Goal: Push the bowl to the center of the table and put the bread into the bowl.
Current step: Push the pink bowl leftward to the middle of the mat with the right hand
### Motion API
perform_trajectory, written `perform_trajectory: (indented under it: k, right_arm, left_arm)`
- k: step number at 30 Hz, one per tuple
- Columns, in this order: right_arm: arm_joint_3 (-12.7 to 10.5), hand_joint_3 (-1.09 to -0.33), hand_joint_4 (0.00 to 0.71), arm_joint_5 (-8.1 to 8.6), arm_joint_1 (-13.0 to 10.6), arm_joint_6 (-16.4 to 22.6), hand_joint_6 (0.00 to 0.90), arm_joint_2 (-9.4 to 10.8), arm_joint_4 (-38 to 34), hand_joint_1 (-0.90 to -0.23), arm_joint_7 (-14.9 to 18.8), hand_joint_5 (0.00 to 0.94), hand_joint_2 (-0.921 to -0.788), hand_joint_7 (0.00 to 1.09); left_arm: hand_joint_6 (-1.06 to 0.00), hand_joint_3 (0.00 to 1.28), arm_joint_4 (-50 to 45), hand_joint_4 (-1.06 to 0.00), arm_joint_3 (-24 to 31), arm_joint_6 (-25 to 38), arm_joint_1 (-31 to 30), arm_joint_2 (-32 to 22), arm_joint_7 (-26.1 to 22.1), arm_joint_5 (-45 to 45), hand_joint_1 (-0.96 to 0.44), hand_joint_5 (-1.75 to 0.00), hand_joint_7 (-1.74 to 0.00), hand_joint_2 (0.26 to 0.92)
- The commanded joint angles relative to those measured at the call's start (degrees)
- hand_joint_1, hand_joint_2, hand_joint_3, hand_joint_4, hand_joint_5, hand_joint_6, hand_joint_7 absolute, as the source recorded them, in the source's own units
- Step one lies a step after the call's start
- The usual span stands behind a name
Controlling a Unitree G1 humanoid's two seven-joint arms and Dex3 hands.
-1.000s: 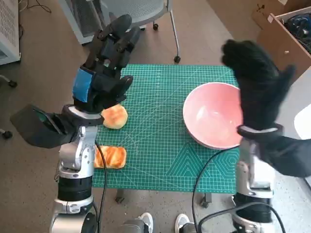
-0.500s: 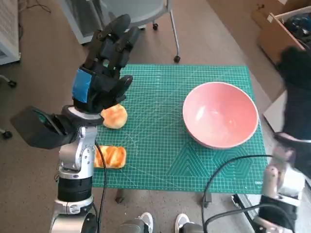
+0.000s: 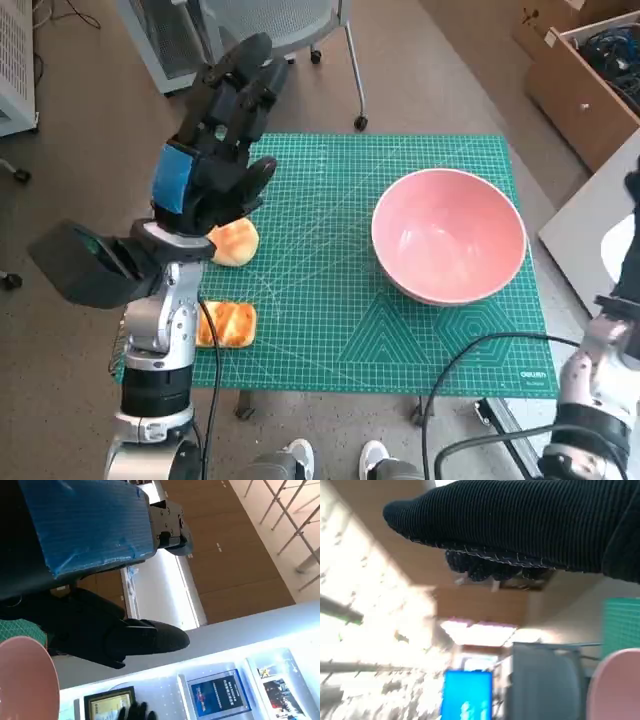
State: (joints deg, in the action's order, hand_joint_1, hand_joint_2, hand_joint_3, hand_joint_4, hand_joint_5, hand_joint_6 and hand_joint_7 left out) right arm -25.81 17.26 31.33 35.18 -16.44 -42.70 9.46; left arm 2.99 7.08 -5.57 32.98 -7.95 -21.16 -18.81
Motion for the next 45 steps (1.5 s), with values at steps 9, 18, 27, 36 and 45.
perform_trajectory:
  k: [9, 18, 27, 36, 45]
  right_arm:
    - [3.3, -0.732, 0.229, -1.96, 4.1, -2.8, 0.208, 1.8, -14.0, -0.561, 0.3, 0.005, -0.921, 0.24]
    - [6.1, -0.75, 0.247, -3.5, 7.1, -4.3, 0.233, 4.0, -19.6, -0.59, 0.9, 0.01, -0.921, 0.25]
    - [7.9, -0.813, 0.241, -3.93, 9.6, -5.7, 0.213, 6.1, -22.3, -0.572, 3.0, 0.003, -0.921, 0.24]
    - [8.7, -0.856, 0.226, -4.18, 11.6, -6.5, 0.203, 8.3, -23.5, -0.555, 4.3, 0.0, -0.921, 0.24]
    - [9.4, -0.849, 0.254, -4.48, 13.0, -6.8, 0.226, 10.3, -23.3, -0.554, 4.1, 0.013, -0.921, 0.26]
  left_arm:
    - [0.0, 0.31, 0.6, 0.0, 0.0, -0.1, 0.3, -0.1, -0.6, -0.3, -0.61, -0.29, -0.56, 0.921]
    - [0.0, 0.31, -0.7, 0.0, 0.3, 0.6, -0.2, -0.6, -0.4, -0.5, -0.61, -0.29, -0.56, 0.921]
    - [0.0, 0.32, -2.1, 0.0, 0.6, 1.1, -1.2, -1.3, -0.1, -0.3, -0.6, -0.27, -0.59, 0.921]
    - [0.0, 0.33, -4.4, 0.0, 1.1, 2.7, -2.4, -1.8, 0.2, -1.1, -0.59, -0.24, -0.58, 0.921]
    - [0.0, 0.32, -5.4, 0.0, 1.5, 3.0, -3.1, -2.3, 0.3, -1.3, -0.56, -0.21, -0.58, 0.92]
